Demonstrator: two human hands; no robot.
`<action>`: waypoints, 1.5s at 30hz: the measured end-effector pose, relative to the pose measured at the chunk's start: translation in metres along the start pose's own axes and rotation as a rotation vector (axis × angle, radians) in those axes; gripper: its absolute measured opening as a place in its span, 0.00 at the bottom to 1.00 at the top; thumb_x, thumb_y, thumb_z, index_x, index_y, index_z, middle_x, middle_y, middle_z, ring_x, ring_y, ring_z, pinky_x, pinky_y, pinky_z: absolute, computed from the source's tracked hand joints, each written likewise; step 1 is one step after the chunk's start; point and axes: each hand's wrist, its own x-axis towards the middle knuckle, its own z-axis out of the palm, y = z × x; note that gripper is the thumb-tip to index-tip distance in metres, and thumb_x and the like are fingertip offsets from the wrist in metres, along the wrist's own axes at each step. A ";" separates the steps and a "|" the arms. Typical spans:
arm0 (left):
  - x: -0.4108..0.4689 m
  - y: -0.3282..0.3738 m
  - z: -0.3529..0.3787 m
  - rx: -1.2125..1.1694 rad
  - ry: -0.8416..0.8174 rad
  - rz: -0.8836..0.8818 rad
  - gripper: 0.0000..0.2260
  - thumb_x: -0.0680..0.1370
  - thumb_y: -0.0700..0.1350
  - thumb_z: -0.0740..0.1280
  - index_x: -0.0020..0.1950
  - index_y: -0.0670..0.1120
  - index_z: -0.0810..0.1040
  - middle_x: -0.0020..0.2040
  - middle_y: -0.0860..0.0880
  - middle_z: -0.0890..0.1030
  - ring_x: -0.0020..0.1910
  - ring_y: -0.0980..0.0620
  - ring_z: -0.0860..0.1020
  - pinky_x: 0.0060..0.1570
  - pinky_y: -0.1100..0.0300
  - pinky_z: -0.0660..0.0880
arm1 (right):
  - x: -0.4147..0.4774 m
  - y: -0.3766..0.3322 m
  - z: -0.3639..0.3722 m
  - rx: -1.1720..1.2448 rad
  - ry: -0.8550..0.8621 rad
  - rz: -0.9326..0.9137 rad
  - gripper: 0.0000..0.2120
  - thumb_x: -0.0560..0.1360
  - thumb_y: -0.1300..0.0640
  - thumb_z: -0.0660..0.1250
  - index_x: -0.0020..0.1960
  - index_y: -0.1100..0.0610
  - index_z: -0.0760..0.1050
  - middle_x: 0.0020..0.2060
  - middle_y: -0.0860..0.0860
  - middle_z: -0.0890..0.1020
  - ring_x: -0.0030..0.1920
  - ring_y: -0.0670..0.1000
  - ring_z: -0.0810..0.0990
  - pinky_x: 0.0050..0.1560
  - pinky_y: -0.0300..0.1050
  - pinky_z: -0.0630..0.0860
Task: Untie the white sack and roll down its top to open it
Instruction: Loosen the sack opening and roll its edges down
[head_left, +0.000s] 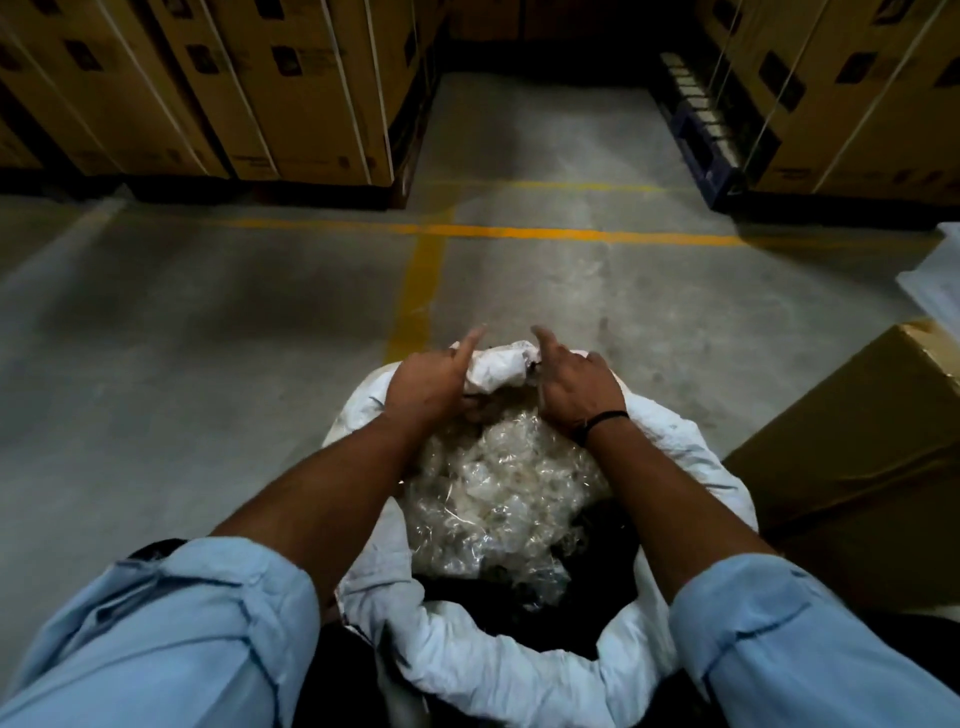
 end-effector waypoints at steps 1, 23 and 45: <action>0.002 -0.007 -0.002 -0.081 -0.050 -0.050 0.45 0.68 0.63 0.75 0.80 0.56 0.57 0.54 0.43 0.84 0.49 0.39 0.83 0.46 0.51 0.78 | -0.003 0.000 0.005 -0.041 0.028 -0.079 0.33 0.76 0.48 0.57 0.78 0.53 0.51 0.60 0.60 0.77 0.51 0.63 0.79 0.52 0.58 0.73; -0.001 -0.063 -0.018 -0.644 -0.168 -0.513 0.38 0.64 0.80 0.63 0.51 0.47 0.79 0.46 0.46 0.85 0.42 0.47 0.83 0.43 0.55 0.75 | 0.007 0.008 0.000 -0.152 0.008 -0.014 0.30 0.78 0.39 0.56 0.76 0.50 0.57 0.62 0.57 0.74 0.54 0.62 0.77 0.54 0.58 0.70; -0.073 -0.094 -0.099 -0.794 -0.386 -0.821 0.28 0.68 0.57 0.80 0.53 0.35 0.80 0.45 0.40 0.81 0.40 0.45 0.80 0.42 0.53 0.78 | -0.100 0.085 -0.084 0.010 -0.150 0.576 0.23 0.82 0.47 0.54 0.75 0.51 0.57 0.65 0.66 0.71 0.60 0.67 0.74 0.59 0.58 0.71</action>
